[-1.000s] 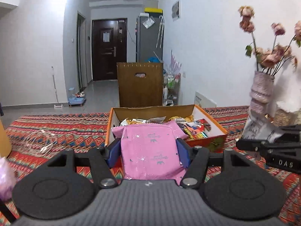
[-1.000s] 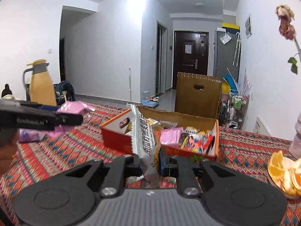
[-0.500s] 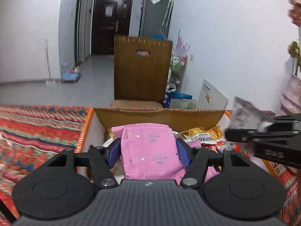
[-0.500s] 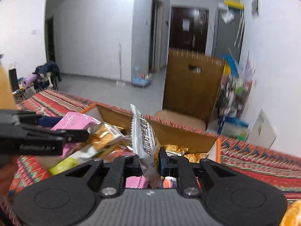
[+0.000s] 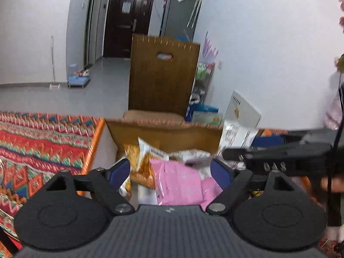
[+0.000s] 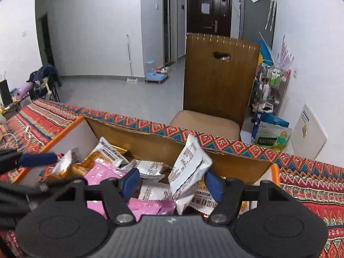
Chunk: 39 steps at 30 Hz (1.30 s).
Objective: Organize snacks
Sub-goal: 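Open both tools to release the packets into the box, then grasp the yellow-green stick-snack pack with the right tool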
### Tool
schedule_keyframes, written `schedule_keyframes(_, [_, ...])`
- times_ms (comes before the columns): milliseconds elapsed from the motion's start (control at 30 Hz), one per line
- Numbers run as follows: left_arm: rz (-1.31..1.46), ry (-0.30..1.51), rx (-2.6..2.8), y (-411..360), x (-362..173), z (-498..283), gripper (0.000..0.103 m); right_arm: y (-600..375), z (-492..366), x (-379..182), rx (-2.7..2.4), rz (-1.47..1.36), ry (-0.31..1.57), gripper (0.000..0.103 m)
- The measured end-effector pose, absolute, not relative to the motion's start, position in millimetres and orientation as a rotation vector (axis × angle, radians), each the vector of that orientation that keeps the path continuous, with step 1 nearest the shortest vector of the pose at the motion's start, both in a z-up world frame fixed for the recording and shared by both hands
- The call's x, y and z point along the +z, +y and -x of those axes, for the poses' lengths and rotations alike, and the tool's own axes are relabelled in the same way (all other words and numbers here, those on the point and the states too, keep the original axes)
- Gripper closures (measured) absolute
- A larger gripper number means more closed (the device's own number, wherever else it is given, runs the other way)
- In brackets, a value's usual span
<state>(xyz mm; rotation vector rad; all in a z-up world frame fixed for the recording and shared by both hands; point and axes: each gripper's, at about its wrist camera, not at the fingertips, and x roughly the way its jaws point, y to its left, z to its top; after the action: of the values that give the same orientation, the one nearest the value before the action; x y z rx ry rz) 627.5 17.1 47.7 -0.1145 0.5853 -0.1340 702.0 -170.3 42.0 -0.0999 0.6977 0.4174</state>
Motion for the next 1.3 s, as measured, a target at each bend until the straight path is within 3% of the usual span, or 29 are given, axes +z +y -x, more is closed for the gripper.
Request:
schedule_keyframes(333, [0.069, 0.528, -0.145, 18, 110, -545, 0.012, -222, -598, 116, 0.386, 0.142, 0.602, 0.036])
schedule_keyframes(633, [0.018, 0.461, -0.151, 7, 144, -406, 0.003, -248, -452, 147, 0.435, 0.138, 0.511, 0.022])
schedule_keyframes(833, [-0.007, 0.446, -0.124, 2, 128, -318, 0.000, -258, -357, 138, 0.453, 0.150, 0.439, 0.012])
schedule_keyframes(1300, [0.064, 0.555, -0.072, -5, 73, -188, 0.000, -264, -210, 80, 0.409, 0.106, 0.438, 0.010])
